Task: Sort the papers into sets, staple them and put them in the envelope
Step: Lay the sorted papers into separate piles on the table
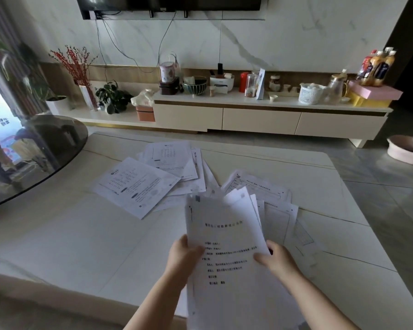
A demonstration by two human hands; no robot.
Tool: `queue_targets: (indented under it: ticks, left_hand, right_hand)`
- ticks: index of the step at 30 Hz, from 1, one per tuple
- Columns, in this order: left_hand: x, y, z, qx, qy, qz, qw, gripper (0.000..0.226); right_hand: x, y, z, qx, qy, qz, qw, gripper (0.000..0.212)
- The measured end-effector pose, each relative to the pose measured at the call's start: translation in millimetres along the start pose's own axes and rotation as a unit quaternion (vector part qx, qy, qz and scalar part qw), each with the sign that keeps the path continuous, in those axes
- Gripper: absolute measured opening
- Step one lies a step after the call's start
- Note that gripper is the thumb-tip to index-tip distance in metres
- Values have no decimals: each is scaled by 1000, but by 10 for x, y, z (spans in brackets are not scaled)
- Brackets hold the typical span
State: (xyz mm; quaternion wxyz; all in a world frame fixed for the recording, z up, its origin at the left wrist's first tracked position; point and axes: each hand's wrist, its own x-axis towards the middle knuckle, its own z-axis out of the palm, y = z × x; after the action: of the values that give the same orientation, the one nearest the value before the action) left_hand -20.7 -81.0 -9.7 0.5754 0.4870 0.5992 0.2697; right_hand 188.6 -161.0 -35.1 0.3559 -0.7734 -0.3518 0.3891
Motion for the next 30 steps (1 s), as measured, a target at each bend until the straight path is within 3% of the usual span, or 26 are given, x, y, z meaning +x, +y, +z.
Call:
queue_targets:
  ticks: [4, 7, 8, 12, 18, 20, 26, 30]
  left_hand:
    - [-138, 211, -143, -51, -43, 43, 997, 25]
    - [-236, 385, -255, -72, -81, 80, 991, 24]
    - [-276, 449, -280, -73, -92, 93, 989, 25]
    - [-438, 710, -331, -62, -129, 135, 980, 23]
    - [-665, 1049, -404, -56, -136, 182, 972, 29]
    - [-740, 1116, -444, -48, -145, 189, 970, 29]
    - [-857, 1281, -546, -37, -142, 214, 966, 23]
    - [-808, 1335, -587, 13, -103, 228, 968, 23]
  right_hand:
    - [-94, -137, -131, 144, 30, -18, 989, 28]
    - [-164, -175, -311, 284, -23, -18, 958, 88]
    - [-199, -215, -357, 308, -46, -33, 950, 97]
    - [-354, -517, -544, 354, -87, -114, 924, 81]
    - [-520, -885, -839, 359, -107, -149, 915, 110]
    - [-584, -967, -913, 343, -124, -156, 918, 110]
    - [-700, -1064, -958, 355, -183, -138, 906, 86]
    - [-650, -1078, -852, 368, -101, -132, 915, 71]
